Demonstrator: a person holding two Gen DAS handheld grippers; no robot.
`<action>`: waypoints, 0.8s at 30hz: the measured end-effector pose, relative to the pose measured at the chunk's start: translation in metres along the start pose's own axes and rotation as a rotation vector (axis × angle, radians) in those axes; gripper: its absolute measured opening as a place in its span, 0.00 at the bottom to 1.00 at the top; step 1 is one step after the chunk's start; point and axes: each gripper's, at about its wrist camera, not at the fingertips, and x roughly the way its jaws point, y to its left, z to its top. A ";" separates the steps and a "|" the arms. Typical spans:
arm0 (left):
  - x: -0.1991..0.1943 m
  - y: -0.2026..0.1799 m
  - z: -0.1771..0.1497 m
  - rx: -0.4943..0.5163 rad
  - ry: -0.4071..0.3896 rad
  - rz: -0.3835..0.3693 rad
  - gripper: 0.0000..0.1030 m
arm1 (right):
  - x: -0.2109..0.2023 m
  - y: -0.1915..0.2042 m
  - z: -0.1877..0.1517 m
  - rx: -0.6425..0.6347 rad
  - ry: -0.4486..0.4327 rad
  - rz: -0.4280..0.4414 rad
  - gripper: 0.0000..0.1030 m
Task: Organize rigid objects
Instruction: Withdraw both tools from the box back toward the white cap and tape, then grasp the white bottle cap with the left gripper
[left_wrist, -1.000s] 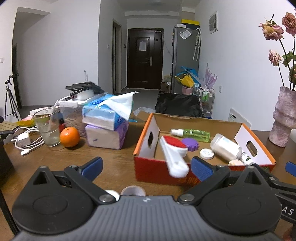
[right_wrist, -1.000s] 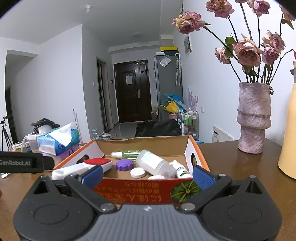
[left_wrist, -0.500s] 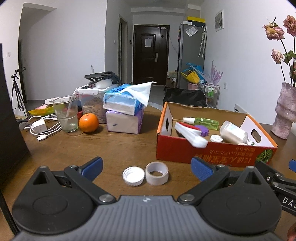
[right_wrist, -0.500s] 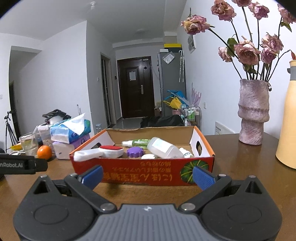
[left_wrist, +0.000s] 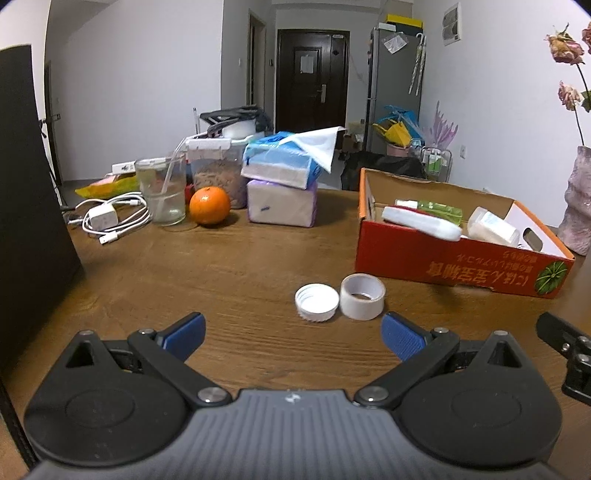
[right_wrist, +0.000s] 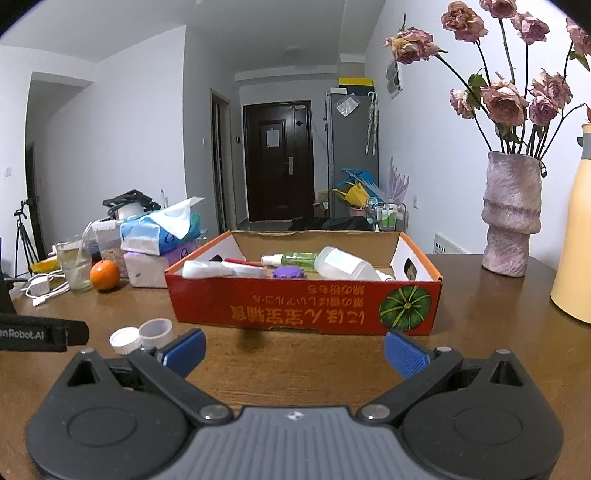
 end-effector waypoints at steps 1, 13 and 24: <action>0.002 0.002 -0.001 -0.001 0.003 -0.002 1.00 | 0.000 0.001 -0.001 -0.001 0.002 -0.002 1.00; 0.062 0.006 -0.003 -0.002 0.100 -0.014 1.00 | 0.008 -0.001 -0.007 0.023 0.026 -0.024 1.00; 0.101 0.004 0.004 0.011 0.157 -0.037 1.00 | 0.031 -0.011 -0.007 0.052 0.065 -0.028 1.00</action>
